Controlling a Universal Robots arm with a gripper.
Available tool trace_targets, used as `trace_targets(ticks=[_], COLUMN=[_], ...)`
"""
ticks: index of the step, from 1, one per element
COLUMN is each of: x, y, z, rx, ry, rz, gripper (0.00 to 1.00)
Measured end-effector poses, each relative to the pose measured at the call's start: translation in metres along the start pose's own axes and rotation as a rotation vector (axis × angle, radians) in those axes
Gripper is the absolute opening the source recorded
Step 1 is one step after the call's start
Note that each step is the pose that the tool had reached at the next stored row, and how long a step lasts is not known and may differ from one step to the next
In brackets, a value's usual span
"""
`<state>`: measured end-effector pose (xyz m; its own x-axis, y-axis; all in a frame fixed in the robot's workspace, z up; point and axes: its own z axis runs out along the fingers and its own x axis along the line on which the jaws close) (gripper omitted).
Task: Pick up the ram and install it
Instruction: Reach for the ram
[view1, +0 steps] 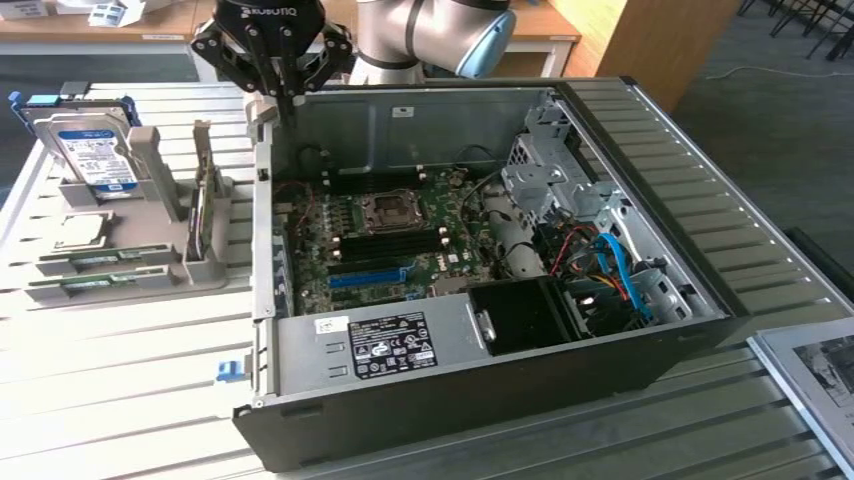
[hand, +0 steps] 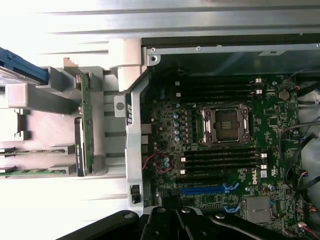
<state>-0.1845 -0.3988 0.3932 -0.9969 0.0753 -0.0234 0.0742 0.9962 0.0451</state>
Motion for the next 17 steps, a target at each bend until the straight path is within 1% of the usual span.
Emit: trace_targets(ticks=[17], x=[0.024], y=[-0.0018], z=[-0.0006], rx=[0.0001], ry=[0.0001], rz=[0.0], gripper=[0.1])
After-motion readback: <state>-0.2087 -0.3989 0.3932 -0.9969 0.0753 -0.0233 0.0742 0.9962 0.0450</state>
